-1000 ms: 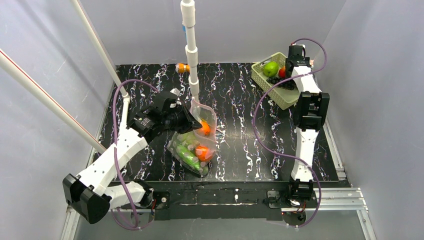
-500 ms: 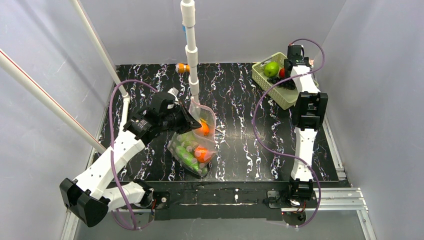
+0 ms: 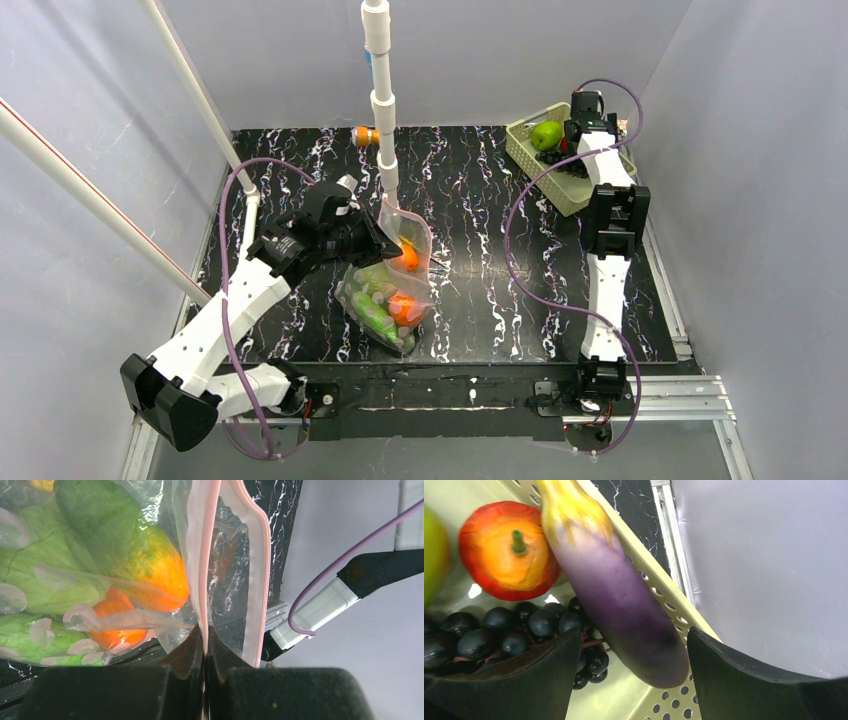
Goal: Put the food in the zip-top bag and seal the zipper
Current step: Pick up the fake vegetable from the bin.
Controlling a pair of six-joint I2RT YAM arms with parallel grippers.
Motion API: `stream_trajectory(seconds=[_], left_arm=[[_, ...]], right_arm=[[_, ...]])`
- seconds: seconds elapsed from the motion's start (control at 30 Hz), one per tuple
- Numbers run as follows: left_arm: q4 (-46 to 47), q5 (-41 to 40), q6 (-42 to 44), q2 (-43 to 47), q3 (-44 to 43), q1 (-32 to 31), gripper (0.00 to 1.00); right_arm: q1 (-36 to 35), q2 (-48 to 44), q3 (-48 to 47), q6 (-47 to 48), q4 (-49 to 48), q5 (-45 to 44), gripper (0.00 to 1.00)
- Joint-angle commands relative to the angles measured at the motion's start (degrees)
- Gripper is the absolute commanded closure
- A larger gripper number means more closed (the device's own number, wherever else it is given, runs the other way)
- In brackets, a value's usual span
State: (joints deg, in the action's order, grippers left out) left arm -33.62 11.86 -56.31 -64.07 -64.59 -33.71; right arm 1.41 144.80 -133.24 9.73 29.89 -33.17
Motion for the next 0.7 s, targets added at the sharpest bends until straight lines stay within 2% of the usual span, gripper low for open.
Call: stream_trajectory(seconds=[0.0, 0.13, 0.2, 0.27, 0.47, 0.67], left_arm=[[-2.26, 0.96, 1.29, 0.04, -3.52, -0.12, 1.0], [-3.92, 1.32, 2.77, -1.46, -5.68, -0.12, 1.0], [-4.53, 1.62, 3.53, -2.63, -6.62, -0.11, 1.0], [-4.61, 2.02, 4.05, -3.59, -7.71, -0.12, 1.0], [-4.41, 2.44, 4.5, -4.21, -7.82, -0.11, 1.0], [-2.93, 0.68, 3.13, 0.72, -2.79, -0.11, 1.0]], right_arm=[[-0.27, 2.4, -3.12, 3.45, 0.09, -7.35, 0.21], [-0.27, 3.95, -2.45, 7.9, -3.0, -10.73, 0.31], [-0.27, 4.14, -2.16, 8.84, -4.33, -11.11, 0.52], [-0.58, 3.13, -0.55, 8.98, -5.81, -10.7, 0.63], [-4.51, -3.58, 4.66, 12.12, -11.69, -14.12, 0.82], [-7.02, -12.78, 11.48, 10.81, -15.25, -15.86, 0.89]])
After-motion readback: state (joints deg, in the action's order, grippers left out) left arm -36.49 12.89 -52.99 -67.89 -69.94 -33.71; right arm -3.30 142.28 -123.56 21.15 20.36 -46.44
